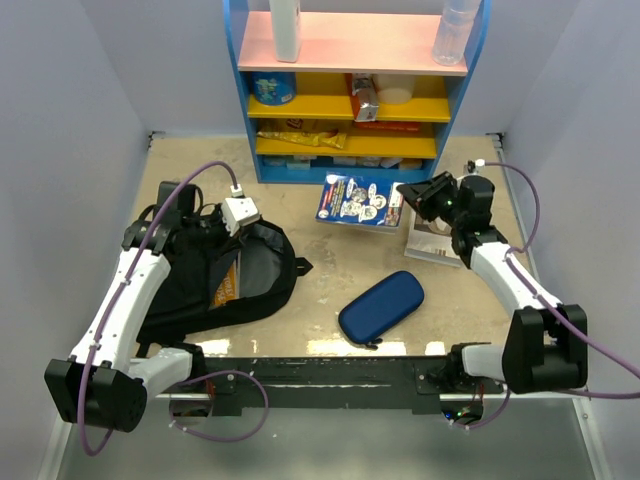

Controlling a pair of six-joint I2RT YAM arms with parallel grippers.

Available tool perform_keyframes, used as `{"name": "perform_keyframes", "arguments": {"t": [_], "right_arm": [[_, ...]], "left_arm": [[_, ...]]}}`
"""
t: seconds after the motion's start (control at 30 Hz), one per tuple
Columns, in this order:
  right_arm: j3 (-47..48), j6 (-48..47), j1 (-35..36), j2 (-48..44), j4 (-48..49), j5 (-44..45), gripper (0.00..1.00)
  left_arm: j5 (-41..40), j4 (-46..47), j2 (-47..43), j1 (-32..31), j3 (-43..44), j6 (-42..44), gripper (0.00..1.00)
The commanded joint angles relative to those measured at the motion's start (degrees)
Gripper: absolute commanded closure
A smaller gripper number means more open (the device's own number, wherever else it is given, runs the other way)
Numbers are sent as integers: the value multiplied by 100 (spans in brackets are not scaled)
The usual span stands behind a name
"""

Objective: Pack the student bag
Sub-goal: Pick up the book from the center of the board, then place the book in the student bag.

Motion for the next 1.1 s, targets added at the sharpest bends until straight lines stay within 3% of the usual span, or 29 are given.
{"name": "perform_keyframes", "arguments": {"t": [0.0, 0.37, 0.73, 1.07], "right_arm": [[-96, 576, 253, -221, 186, -788, 100], [-210, 1156, 1720, 200, 616, -807, 100], [738, 1596, 2854, 1718, 1195, -604, 100], [1705, 1702, 3338, 2608, 1276, -306, 100]], "left_arm": [[244, 257, -14, -49, 187, -64, 100], [279, 283, 4, -41, 292, -143, 100], [621, 169, 74, -67, 600, -222, 100], [613, 72, 39, -128, 626, -151, 100]]}}
